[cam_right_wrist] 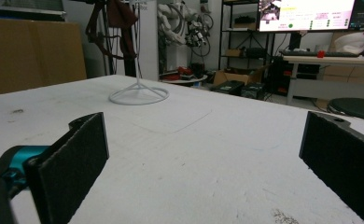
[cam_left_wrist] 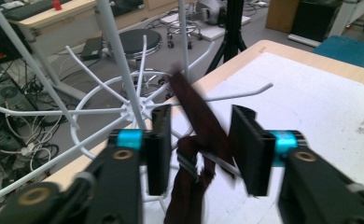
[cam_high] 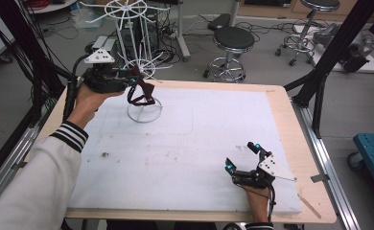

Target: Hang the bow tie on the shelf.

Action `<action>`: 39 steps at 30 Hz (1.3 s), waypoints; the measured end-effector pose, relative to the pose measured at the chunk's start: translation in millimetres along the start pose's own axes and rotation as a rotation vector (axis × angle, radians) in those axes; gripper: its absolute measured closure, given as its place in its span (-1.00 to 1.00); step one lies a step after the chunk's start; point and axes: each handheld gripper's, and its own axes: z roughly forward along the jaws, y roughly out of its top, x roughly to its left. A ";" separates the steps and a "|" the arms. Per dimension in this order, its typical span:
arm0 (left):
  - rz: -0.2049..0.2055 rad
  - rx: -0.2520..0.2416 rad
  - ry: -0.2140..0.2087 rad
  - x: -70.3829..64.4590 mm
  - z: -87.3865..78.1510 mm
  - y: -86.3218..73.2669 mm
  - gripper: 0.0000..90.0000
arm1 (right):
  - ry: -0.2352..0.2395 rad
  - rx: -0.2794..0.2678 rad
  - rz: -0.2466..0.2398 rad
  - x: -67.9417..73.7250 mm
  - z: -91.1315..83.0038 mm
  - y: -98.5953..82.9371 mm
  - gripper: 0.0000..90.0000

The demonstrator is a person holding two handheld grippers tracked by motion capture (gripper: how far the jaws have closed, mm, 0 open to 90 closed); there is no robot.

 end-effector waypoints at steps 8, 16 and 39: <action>0.009 -0.046 -0.061 -2.5 -5.4 1.4 -0.27 | -0.001 -0.004 0.005 0.2 -0.9 -0.4 -0.99; 0.030 -0.145 -0.102 -9.9 -18.6 -5.0 -0.84 | -0.011 -0.019 0.000 0.7 -1.9 -1.1 -0.99; 0.074 -0.403 -0.007 -38.4 -109.2 -130.8 -0.96 | -0.018 -0.020 -0.023 3.0 -2.3 -1.3 -0.99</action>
